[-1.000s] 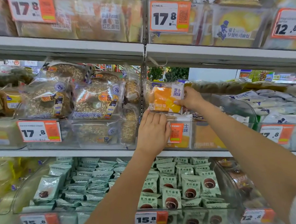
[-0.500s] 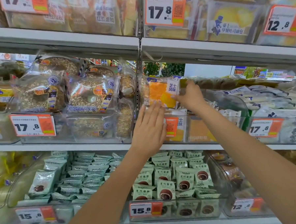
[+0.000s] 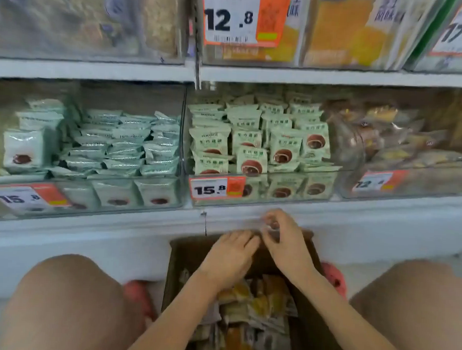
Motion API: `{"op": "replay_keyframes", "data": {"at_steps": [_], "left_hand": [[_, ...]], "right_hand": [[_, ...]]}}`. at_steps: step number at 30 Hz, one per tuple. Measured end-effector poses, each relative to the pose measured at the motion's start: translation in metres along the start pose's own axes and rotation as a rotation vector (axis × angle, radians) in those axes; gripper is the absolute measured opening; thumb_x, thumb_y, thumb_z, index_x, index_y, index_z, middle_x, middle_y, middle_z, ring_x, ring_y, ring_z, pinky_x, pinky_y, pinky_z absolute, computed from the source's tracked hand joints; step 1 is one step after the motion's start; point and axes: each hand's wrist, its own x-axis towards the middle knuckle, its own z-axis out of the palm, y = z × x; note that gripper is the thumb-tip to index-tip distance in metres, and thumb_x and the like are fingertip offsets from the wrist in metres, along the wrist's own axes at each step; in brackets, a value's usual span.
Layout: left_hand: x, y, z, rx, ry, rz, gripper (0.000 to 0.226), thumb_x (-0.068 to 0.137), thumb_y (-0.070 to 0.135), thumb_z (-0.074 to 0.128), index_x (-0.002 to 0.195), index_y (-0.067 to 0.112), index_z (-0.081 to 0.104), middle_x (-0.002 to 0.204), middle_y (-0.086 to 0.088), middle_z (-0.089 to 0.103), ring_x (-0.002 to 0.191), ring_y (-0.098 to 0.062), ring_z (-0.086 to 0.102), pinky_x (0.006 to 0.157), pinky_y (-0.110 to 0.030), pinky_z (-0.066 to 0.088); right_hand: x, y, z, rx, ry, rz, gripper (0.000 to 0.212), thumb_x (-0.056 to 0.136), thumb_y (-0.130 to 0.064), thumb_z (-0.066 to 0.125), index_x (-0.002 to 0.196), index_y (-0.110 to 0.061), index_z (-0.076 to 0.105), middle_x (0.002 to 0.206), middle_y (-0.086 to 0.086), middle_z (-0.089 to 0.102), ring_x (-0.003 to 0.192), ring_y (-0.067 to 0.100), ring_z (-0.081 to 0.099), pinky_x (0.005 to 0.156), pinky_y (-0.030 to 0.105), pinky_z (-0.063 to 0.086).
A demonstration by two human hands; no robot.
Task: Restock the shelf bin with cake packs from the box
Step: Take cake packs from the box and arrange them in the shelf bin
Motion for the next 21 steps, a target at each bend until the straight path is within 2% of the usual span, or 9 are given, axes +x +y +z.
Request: {"op": "replay_keyframes", "data": {"at_steps": [2, 4, 6, 8, 11, 13, 15, 18, 21], "left_hand": [[-0.029, -0.002, 0.031, -0.012, -0.229, -0.142, 0.04, 0.089, 0.017, 0.045, 0.129, 0.01, 0.047, 0.125, -0.009, 0.055, 0.111, -0.027, 0.055, 0.09, -0.037, 0.045], [-0.059, -0.01, 0.063, -0.064, -0.378, -0.312, 0.043, 0.096, 0.022, 0.043, 0.137, 0.014, 0.037, 0.135, -0.006, 0.046, 0.121, -0.025, 0.045, 0.097, -0.036, 0.04], [-0.084, -0.016, 0.089, -0.129, -0.509, -0.489, 0.047, 0.096, 0.024, 0.045, 0.141, 0.017, 0.032, 0.14, -0.006, 0.041, 0.128, -0.025, 0.04, 0.101, -0.036, 0.038], [-0.101, -0.02, 0.109, -0.171, -0.635, -0.609, 0.044, 0.095, 0.024, 0.046, 0.138, 0.017, 0.035, 0.142, -0.009, 0.039, 0.13, -0.028, 0.038, 0.101, -0.038, 0.038], [-0.11, -0.022, 0.127, -0.217, -0.686, -0.687, 0.04, 0.097, 0.023, 0.043, 0.136, 0.018, 0.037, 0.139, -0.008, 0.041, 0.125, -0.029, 0.041, 0.095, -0.039, 0.04], [-0.112, -0.02, 0.133, -0.219, -0.681, -0.692, 0.041, 0.098, 0.027, 0.041, 0.137, 0.018, 0.037, 0.138, -0.008, 0.041, 0.126, -0.03, 0.039, 0.096, -0.04, 0.04], [-0.115, -0.015, 0.137, -0.21, -0.704, -0.691, 0.042, 0.099, 0.028, 0.039, 0.139, 0.017, 0.035, 0.14, -0.008, 0.039, 0.128, -0.029, 0.037, 0.099, -0.041, 0.039], [-0.121, -0.01, 0.14, -0.221, -0.759, -0.681, 0.044, 0.1, 0.026, 0.037, 0.143, 0.017, 0.03, 0.146, -0.009, 0.034, 0.133, -0.03, 0.032, 0.104, -0.043, 0.036], [-0.121, -0.012, 0.139, -0.245, -0.757, -0.69, 0.045, 0.099, 0.025, 0.039, 0.142, 0.017, 0.031, 0.146, -0.008, 0.034, 0.133, -0.029, 0.032, 0.106, -0.042, 0.036]], "right_hand": [[-0.022, 0.034, 0.025, -0.069, -0.225, 0.17, 0.023, 0.089, -0.022, 0.061, 0.11, -0.018, 0.053, 0.107, -0.001, 0.057, 0.103, 0.018, 0.056, 0.087, 0.031, 0.047], [-0.033, 0.059, 0.044, -0.145, -0.49, 0.328, 0.034, 0.088, -0.027, 0.062, 0.119, -0.018, 0.05, 0.114, 0.004, 0.054, 0.106, 0.022, 0.055, 0.088, 0.035, 0.048], [-0.037, 0.079, 0.065, -0.248, -0.727, 0.385, 0.046, 0.087, -0.029, 0.064, 0.126, -0.014, 0.046, 0.119, 0.009, 0.053, 0.107, 0.027, 0.054, 0.087, 0.038, 0.048], [-0.041, 0.098, 0.086, -0.365, -0.854, 0.406, 0.048, 0.086, -0.025, 0.064, 0.128, -0.012, 0.043, 0.124, 0.014, 0.053, 0.108, 0.03, 0.054, 0.088, 0.038, 0.048], [-0.052, 0.129, 0.111, -0.493, -0.854, 0.48, 0.063, 0.087, -0.021, 0.061, 0.141, -0.014, 0.029, 0.143, 0.015, 0.035, 0.123, 0.034, 0.044, 0.099, 0.043, 0.044], [-0.059, 0.148, 0.118, -0.519, -0.811, 0.534, 0.082, 0.086, -0.026, 0.062, 0.149, -0.024, 0.01, 0.154, 0.011, 0.012, 0.136, 0.039, 0.024, 0.108, 0.049, 0.032], [-0.065, 0.165, 0.123, -0.52, -0.825, 0.581, 0.097, 0.081, -0.033, 0.069, 0.15, -0.028, 0.0, 0.157, 0.011, -0.003, 0.141, 0.041, 0.009, 0.112, 0.053, 0.023], [-0.071, 0.184, 0.131, -0.488, -0.912, 0.675, 0.114, 0.075, -0.043, 0.074, 0.149, -0.027, -0.011, 0.157, 0.012, -0.015, 0.143, 0.042, -0.007, 0.116, 0.053, 0.015], [-0.078, 0.193, 0.14, -0.448, -0.929, 0.722, 0.109, 0.08, -0.048, 0.069, 0.149, -0.029, -0.014, 0.158, 0.011, -0.014, 0.144, 0.039, -0.005, 0.116, 0.049, 0.018]]}}
